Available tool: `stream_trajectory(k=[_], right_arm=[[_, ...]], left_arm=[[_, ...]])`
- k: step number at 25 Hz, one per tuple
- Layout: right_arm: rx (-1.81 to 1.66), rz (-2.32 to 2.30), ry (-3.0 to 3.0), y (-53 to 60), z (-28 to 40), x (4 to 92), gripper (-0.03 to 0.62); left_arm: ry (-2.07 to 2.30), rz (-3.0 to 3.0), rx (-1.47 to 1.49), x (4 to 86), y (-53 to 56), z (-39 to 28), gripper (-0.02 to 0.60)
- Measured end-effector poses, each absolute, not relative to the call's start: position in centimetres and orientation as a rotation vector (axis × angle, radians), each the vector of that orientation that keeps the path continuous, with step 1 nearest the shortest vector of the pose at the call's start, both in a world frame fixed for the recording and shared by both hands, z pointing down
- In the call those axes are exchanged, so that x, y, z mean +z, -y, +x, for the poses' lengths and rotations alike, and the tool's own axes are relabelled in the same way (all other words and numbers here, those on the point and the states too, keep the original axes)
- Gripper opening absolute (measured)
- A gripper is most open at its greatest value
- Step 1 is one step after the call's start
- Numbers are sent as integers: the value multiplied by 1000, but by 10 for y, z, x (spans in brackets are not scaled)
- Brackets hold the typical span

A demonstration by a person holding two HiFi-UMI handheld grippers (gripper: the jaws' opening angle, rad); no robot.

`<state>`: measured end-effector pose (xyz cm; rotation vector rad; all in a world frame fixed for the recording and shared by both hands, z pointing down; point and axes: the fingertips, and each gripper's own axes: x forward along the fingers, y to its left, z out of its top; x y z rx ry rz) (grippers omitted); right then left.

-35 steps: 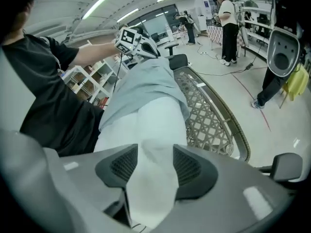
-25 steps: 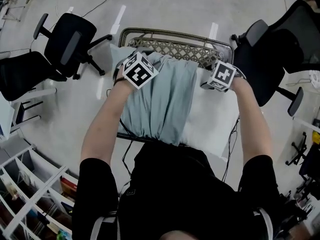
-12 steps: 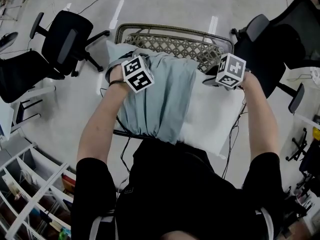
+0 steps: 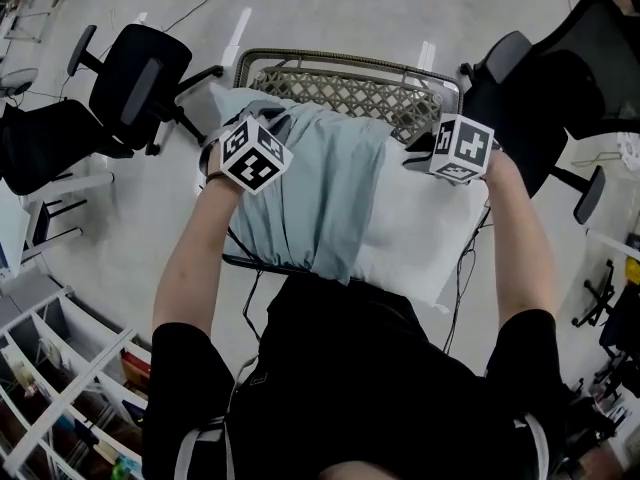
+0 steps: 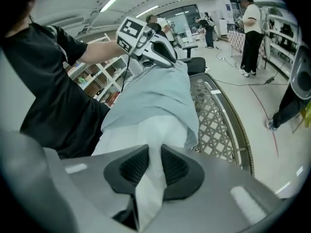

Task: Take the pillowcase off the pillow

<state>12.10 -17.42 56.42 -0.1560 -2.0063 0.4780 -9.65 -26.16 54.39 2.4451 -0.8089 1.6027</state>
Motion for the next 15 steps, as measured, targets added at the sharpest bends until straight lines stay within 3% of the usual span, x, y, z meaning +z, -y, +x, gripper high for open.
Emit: stream_trajectory(k=[4, 7, 8, 9, 10, 15], right_arm=[[415, -158, 2019, 165, 115, 548, 81], [381, -149, 2039, 159, 110, 532, 75], [369, -139, 2043, 158, 110, 528, 71], [360, -130, 2044, 158, 111, 524, 66], [355, -123, 2042, 158, 113, 521, 59], [370, -113, 2045, 156, 123, 507, 23]], left_arm=[[653, 2559, 1354, 518, 247, -21, 150], [567, 2549, 1489, 533, 240, -6, 178], [545, 2537, 1545, 537, 237, -7, 148], [534, 2526, 1607, 540, 236, -10, 53], [534, 2517, 1679, 541, 235, -16, 28], [565, 2453, 1886, 532, 239, -60, 12]])
